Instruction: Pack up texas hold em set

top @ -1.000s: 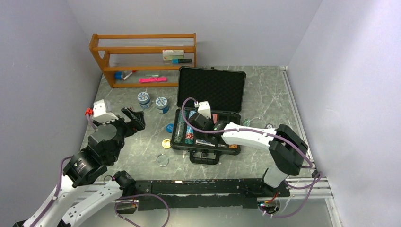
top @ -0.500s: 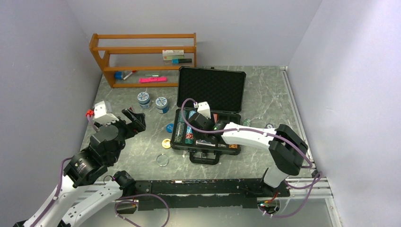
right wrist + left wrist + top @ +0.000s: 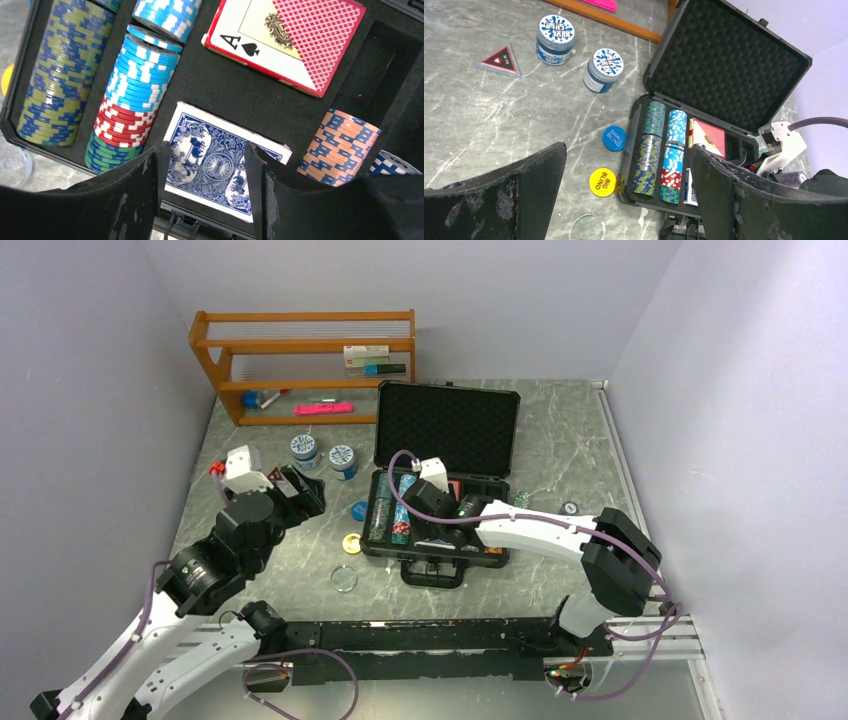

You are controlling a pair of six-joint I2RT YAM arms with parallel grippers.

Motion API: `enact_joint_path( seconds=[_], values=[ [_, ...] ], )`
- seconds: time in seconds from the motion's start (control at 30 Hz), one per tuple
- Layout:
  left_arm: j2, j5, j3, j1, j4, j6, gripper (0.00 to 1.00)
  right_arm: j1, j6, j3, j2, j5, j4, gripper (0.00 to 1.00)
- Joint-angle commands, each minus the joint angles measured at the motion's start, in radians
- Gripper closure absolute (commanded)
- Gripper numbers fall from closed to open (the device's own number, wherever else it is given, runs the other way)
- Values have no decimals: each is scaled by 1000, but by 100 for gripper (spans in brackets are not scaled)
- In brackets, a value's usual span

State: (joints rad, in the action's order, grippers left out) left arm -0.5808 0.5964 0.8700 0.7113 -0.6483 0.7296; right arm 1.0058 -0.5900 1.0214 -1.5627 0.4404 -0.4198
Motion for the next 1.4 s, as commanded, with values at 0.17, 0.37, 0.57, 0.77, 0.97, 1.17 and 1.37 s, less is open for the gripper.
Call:
enact_joint_path(
  seconds=[0.17,0.37,0.57,0.77,0.97,1.17,1.37],
  values=[
    [2,-31,-28,2,32,37,3,4,37,-52,-48,-30,-28,43],
    [28,-63,-77,2,112,-11,3,0,-3,-82,-83,-43,1,45],
    [-62,-93,-55,2,166,-45,3,-50,-60,-138,-29,-116,11,45],
    [-115,-129,-109,2,252,-37,3,-90,-104,-224,63,-175,4,47],
    [-113,-147,-144,2,266,-8,3,-101,-113,-83,208,-66,-110,41],
    [-86,-140,-155,2,282,-27,3,-141,-86,23,339,129,-154,28],
    [-62,-188,-156,2,363,-126,3,-320,-152,30,379,236,-291,18]
  ],
)
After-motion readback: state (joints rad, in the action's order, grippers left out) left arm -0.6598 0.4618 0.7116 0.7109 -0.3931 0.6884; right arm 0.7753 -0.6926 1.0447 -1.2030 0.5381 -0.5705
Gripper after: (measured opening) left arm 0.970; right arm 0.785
